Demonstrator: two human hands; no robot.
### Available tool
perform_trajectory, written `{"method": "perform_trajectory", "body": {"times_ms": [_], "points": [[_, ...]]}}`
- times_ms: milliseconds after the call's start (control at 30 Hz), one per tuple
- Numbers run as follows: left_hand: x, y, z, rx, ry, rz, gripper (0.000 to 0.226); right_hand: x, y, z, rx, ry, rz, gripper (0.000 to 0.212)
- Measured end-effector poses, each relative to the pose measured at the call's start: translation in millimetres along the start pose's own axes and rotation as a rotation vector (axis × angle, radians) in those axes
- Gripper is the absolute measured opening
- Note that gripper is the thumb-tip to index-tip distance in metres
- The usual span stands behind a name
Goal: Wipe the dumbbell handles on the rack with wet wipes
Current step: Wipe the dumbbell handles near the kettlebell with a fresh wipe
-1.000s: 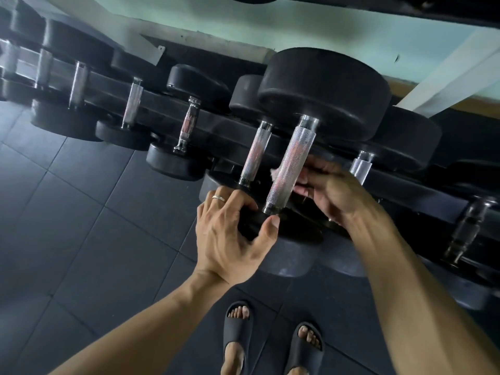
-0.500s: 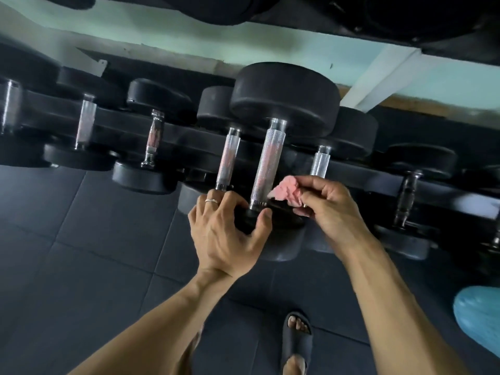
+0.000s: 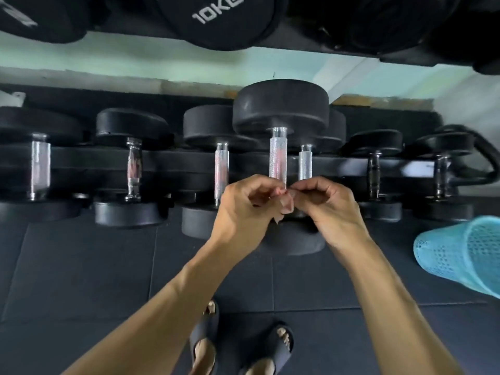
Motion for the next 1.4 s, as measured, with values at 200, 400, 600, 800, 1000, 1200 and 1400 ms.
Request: {"method": "perform_trajectory", "body": {"times_ms": [200, 400, 600, 800, 1000, 1200, 1400], "points": [[-19.6, -40.4, -15.1, 0.273, 0.182, -0.354, 0.013, 39.5, 4.1, 3.6, 0.318, 0.104, -0.007, 0.011], [-19.1, -98.9, 6.0, 0.313, 0.531, -0.452, 0.014, 58.1, -0.8, 3.2, 0.380, 0.115, -0.014, 0.021], [-30.8, -100.9, 11.4, 0.144, 0.461, -0.469, 0.011, 56.1, 2.0, 6.2, 0.377, 0.110, -0.013, 0.031], [-32.3, -91.7, 7.6, 0.102, 0.400, -0.447, 0.009, 56.4, 2.4, 5.1, 0.378, 0.131, -0.012, 0.022], [-19.1, -104.3, 8.8, 0.126, 0.363, -0.503, 0.014, 59.8, 1.5, 5.3, 0.389, 0.115, -0.035, 0.030], [-23.7, -77.6, 3.2, 0.076, 0.231, -0.485, 0.010, 57.8, 1.2, 5.9, 0.385, 0.134, -0.017, 0.022], [-26.4, -92.9, 12.4, 0.173, 0.232, -0.439, 0.018, 59.4, 0.5, 6.4, 0.387, 0.115, -0.020, 0.034]]}}
Point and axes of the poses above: each hand's wrist, its own y-axis away from the middle knuckle, its own z-axis out of the palm, x = y × z, the point moved 1 cm from there along -y, towards the middle knuckle, and after that the axes turned 8 degrees about -y, right-handed, at the moved point
